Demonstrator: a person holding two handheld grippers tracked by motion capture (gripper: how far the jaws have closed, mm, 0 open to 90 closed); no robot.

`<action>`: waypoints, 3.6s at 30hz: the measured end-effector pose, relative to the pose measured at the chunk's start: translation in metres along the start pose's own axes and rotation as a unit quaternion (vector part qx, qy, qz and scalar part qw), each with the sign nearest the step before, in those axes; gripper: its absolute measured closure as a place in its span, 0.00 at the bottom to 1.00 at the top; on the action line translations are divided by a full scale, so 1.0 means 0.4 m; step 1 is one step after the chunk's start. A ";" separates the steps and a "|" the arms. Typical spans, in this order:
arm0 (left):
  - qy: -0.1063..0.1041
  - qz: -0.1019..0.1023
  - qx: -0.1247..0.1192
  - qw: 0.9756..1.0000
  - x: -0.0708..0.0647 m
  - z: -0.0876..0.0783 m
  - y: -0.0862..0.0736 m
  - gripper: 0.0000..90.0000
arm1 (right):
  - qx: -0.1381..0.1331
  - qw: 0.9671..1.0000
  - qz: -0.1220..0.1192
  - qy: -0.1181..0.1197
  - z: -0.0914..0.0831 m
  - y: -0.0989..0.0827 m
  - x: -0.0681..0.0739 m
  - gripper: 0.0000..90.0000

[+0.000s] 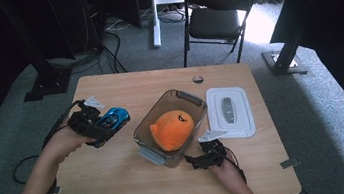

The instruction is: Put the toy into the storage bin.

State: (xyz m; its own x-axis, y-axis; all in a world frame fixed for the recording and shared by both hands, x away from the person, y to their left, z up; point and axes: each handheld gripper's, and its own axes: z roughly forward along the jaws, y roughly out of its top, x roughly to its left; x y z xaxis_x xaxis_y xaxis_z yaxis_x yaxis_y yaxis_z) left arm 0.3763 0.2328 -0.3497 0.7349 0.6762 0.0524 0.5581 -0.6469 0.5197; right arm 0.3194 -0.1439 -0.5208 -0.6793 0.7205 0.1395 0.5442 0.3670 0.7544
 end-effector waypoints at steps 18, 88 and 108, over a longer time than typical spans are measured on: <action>-0.016 0.032 -0.024 0.999 -0.043 -0.029 0.114 0.32 | 0.007 1.000 -0.018 0.008 0.034 0.022 0.036 0.15; -0.042 0.063 0.039 0.996 -0.147 0.268 0.281 0.32 | -0.008 1.000 0.004 0.026 0.040 0.012 0.044 0.15; -0.070 0.045 0.040 0.996 -0.149 0.257 0.271 0.14 | -0.005 1.000 0.003 0.026 0.042 0.013 0.046 0.15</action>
State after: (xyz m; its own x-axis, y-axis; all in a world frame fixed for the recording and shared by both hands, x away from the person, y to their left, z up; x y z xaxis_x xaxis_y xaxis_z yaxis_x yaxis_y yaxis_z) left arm 0.4328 0.0861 -0.3842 0.8272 0.5613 -0.0265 0.5119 -0.7332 0.4476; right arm 0.3178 -0.1189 -0.5250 -0.7005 0.6914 0.1766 0.5435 0.3565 0.7600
